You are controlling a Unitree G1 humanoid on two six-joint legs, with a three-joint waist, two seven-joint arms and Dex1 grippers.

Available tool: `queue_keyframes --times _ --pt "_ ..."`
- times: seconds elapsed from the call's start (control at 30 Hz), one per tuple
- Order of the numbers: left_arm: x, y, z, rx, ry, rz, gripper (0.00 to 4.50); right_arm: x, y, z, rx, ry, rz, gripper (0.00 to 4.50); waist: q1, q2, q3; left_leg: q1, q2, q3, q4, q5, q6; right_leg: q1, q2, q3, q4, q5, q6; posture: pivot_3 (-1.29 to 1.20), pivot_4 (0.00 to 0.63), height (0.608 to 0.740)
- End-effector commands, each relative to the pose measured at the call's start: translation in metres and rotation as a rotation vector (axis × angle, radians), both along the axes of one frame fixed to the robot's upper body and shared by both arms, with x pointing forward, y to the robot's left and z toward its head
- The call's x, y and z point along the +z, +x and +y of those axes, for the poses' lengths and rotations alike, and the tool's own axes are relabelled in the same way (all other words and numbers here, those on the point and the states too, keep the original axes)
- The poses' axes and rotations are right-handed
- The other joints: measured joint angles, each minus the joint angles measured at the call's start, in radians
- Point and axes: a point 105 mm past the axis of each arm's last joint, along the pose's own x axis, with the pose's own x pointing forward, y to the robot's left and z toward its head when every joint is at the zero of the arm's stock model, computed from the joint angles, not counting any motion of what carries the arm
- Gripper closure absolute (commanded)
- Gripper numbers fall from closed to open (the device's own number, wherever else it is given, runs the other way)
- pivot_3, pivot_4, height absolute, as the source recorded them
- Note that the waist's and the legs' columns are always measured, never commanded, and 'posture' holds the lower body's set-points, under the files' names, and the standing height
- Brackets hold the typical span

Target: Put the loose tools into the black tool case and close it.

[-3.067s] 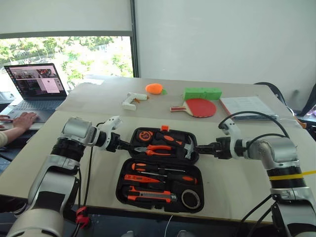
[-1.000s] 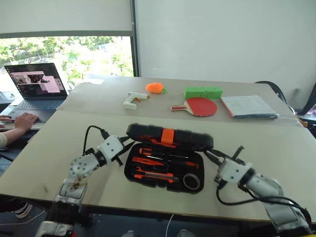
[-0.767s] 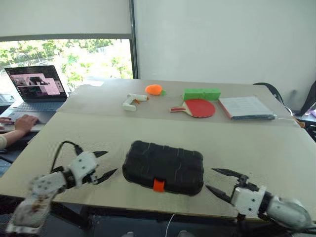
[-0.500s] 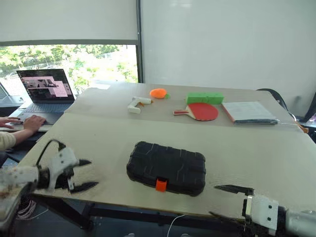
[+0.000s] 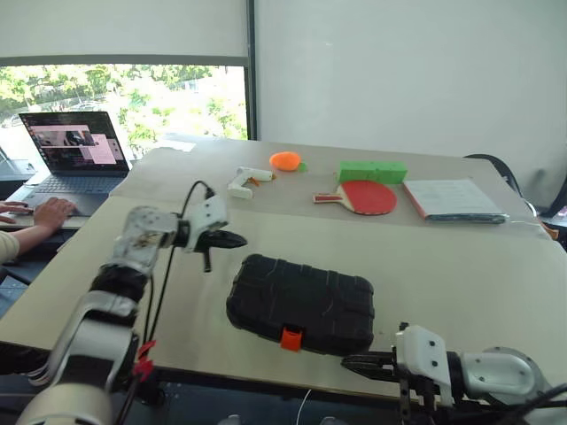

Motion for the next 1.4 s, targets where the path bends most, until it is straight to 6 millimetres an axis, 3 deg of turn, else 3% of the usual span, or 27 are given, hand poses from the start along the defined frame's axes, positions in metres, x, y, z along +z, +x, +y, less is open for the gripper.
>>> queue_keyframes --times 0.03,0.1,0.23,0.37,0.57,0.63,0.77,0.87,0.93,1.1,1.27,1.4 --pt "0.005 0.004 -0.022 -0.061 0.026 -0.045 4.47 -0.002 0.003 0.004 0.026 -0.017 0.004 4.50 0.001 0.000 0.000 -0.001 0.000 0.000 0.001 0.000 0.000 -0.001 0.000 0.000 0.000 0.000 0.000 0.00 0.150 0.736" --pt "0.003 0.002 -0.030 -0.095 0.032 -0.032 4.47 -0.003 0.006 0.005 0.023 -0.023 0.011 4.50 0.000 0.000 0.000 -0.001 0.000 -0.001 0.002 0.000 0.000 -0.001 0.000 0.000 0.000 0.000 0.001 0.00 0.150 0.736" --pt "-0.017 -0.020 -0.035 -0.244 0.114 0.062 4.47 -0.004 0.033 -0.004 -0.070 -0.070 -0.060 4.50 -0.010 0.000 0.000 -0.002 0.001 -0.001 0.007 0.000 0.000 0.000 0.001 0.000 0.003 0.001 0.001 0.00 0.150 0.736" --pt "-0.041 -0.045 -0.014 -0.310 0.218 0.197 4.47 0.001 0.054 -0.017 -0.154 -0.090 -0.122 4.50 -0.030 0.001 -0.001 0.001 0.002 0.000 0.008 0.000 0.000 0.002 0.001 0.001 0.003 0.003 0.001 0.00 0.150 0.736" --pt "-0.046 -0.050 0.010 -0.218 0.223 0.239 4.47 0.006 0.061 -0.026 -0.198 -0.092 -0.155 4.50 -0.023 0.005 -0.003 0.015 0.002 0.000 0.008 0.000 0.000 0.017 0.001 0.001 0.002 0.003 0.002 0.00 0.150 0.736" --pt "-0.042 -0.053 0.014 -0.217 0.205 0.225 4.47 0.009 0.068 -0.029 -0.245 -0.073 -0.173 4.50 -0.027 0.005 -0.004 0.018 0.002 0.000 0.008 0.000 0.000 0.019 0.001 0.001 0.002 0.000 0.006 0.00 0.150 0.736" --pt "0.003 -0.042 -0.002 -0.149 -0.016 0.230 4.47 0.009 0.069 -0.033 -0.271 -0.060 -0.172 4.50 -0.026 0.006 -0.004 0.018 0.003 0.000 0.008 0.000 0.001 0.018 0.002 0.001 0.003 0.000 0.006 0.00 0.150 0.736" --pt "0.034 -0.048 -0.028 -0.204 -0.128 0.275 4.47 0.004 0.046 -0.026 -0.179 -0.017 -0.060 4.50 -0.019 0.005 -0.003 0.014 0.003 0.000 0.009 0.000 0.001 0.016 0.002 0.001 0.003 0.001 0.006 0.00 0.150 0.736" --pt "0.036 -0.054 -0.043 -0.249 -0.124 0.288 4.47 0.004 0.032 -0.018 -0.125 0.018 0.005 4.50 -0.011 0.005 -0.003 0.011 0.001 -0.002 0.009 0.000 0.001 0.016 0.001 0.000 0.002 0.002 0.003 0.00 0.150 0.736" --pt "0.003 -0.066 -0.073 -0.323 -0.010 0.308 4.47 0.006 0.021 0.001 -0.071 0.082 0.075 4.50 -0.014 0.005 -0.004 0.009 0.000 -0.005 0.009 -0.003 0.005 0.015 0.000 0.001 0.000 0.001 0.004 0.00 0.150 0.736" --pt "-0.051 -0.078 -0.068 -0.403 0.263 0.269 4.47 0.010 0.032 0.021 -0.073 0.125 0.068 4.50 -0.026 0.004 -0.003 0.011 0.001 -0.005 0.009 -0.003 0.005 0.015 0.002 0.001 0.001 0.002 0.002 0.00 0.150 0.736" --pt "-0.063 -0.077 -0.070 -0.413 0.303 0.250 4.47 0.007 0.040 0.032 -0.075 0.121 0.053 4.50 -0.020 0.006 -0.006 0.017 0.002 -0.004 0.008 -0.003 0.004 0.020 0.002 0.001 0.001 0.002 0.001 0.00 0.150 0.736"
